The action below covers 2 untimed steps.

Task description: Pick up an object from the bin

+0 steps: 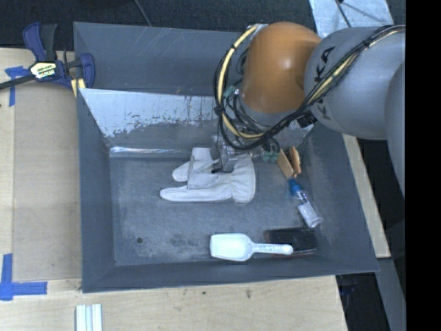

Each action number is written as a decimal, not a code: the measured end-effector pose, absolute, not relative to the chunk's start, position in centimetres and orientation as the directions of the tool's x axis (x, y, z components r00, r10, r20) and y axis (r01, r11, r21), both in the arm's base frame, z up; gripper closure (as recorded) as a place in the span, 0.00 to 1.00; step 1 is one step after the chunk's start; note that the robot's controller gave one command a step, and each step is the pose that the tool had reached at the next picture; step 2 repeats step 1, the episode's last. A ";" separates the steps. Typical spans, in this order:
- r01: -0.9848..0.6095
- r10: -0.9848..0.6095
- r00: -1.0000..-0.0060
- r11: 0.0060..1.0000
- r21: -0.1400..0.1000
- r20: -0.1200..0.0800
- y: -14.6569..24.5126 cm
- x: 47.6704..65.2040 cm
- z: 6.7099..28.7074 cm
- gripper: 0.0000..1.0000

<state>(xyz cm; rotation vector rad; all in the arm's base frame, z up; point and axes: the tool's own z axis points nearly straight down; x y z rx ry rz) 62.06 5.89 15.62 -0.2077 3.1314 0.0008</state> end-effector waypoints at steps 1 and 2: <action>-0.157 -0.157 -0.988 0.988 -0.001 -0.003 2.6 60.8 24.3 1.00; -0.157 -0.157 -0.988 0.988 -0.001 -0.003 2.6 60.8 24.3 1.00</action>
Offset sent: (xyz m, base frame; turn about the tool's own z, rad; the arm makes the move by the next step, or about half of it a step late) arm 0.0000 0.0000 0.0000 0.0000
